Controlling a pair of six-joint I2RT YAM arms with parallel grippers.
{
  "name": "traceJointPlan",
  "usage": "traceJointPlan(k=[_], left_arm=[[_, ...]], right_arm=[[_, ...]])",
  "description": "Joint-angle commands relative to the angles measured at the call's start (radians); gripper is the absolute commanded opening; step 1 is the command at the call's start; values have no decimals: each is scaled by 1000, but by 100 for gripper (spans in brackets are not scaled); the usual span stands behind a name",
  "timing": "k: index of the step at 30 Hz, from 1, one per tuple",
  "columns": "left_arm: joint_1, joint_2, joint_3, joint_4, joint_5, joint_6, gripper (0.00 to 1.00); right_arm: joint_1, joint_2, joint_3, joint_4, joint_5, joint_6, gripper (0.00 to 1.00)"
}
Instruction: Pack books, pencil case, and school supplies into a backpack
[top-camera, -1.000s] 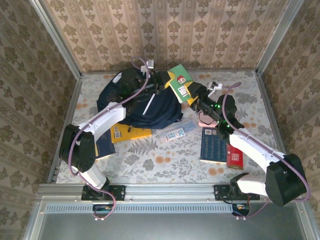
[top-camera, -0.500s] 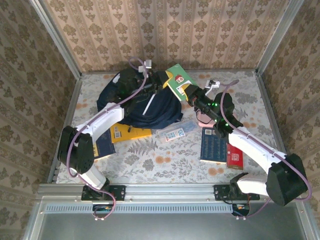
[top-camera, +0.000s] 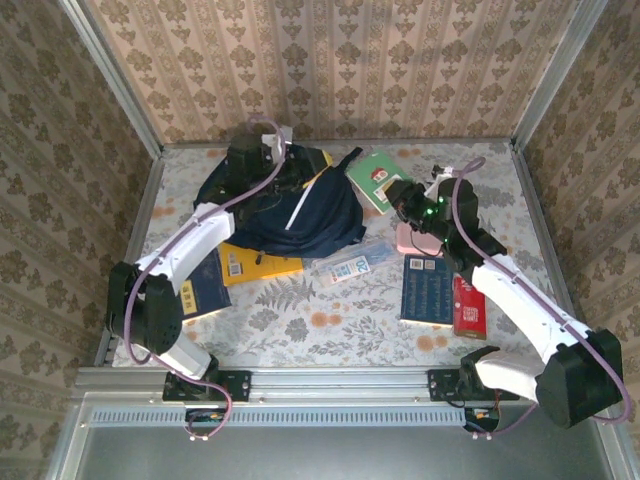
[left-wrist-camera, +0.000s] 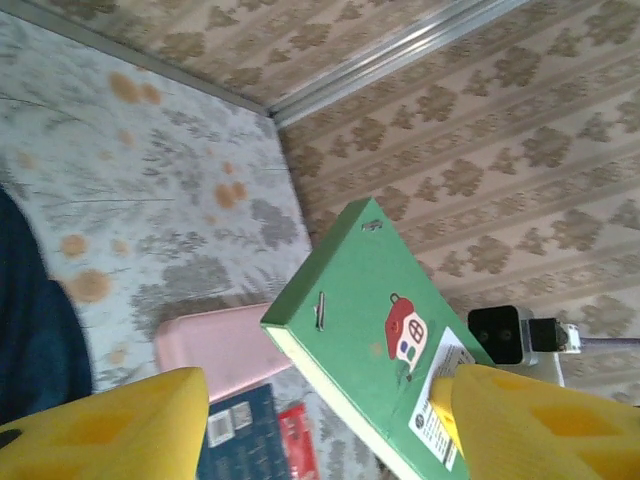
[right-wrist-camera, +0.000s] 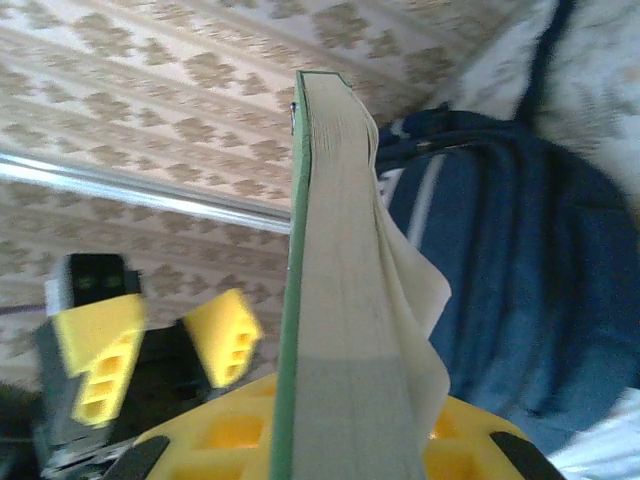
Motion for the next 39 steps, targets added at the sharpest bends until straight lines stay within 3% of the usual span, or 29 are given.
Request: traceJointPlan(k=[1, 11, 21, 28, 39], left_arm=[[33, -32, 82, -189, -74, 244, 68], [138, 151, 277, -421, -120, 401, 71], [167, 348, 512, -616, -188, 509, 73], [160, 431, 582, -685, -178, 530, 81], [97, 520, 670, -788, -181, 563, 79]], right_arm=[[-41, -29, 3, -122, -4, -126, 0], [-110, 25, 48, -287, -39, -358, 0], [-92, 56, 56, -316, 15, -407, 0], [-82, 36, 68, -361, 75, -423, 0], [-83, 18, 83, -382, 74, -415, 0]])
